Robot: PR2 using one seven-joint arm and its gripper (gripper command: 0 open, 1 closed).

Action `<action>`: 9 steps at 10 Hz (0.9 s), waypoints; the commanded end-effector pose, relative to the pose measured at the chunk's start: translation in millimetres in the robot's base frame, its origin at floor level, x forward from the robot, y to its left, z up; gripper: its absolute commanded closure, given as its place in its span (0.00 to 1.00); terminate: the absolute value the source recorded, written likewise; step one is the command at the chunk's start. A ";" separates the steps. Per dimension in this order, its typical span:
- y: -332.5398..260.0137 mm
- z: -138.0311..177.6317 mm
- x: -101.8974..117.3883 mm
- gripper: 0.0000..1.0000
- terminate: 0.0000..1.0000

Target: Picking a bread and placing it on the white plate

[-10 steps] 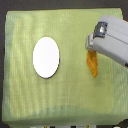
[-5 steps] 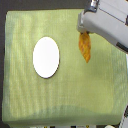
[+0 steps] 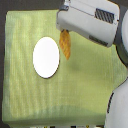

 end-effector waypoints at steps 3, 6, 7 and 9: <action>80.9 -51.3 -17.9 1.00 0.00; 102.3 -64.1 -23.0 1.00 0.00; 106.0 -68.2 -26.9 1.00 0.00; 118.2 -76.7 -35.9 1.00 0.00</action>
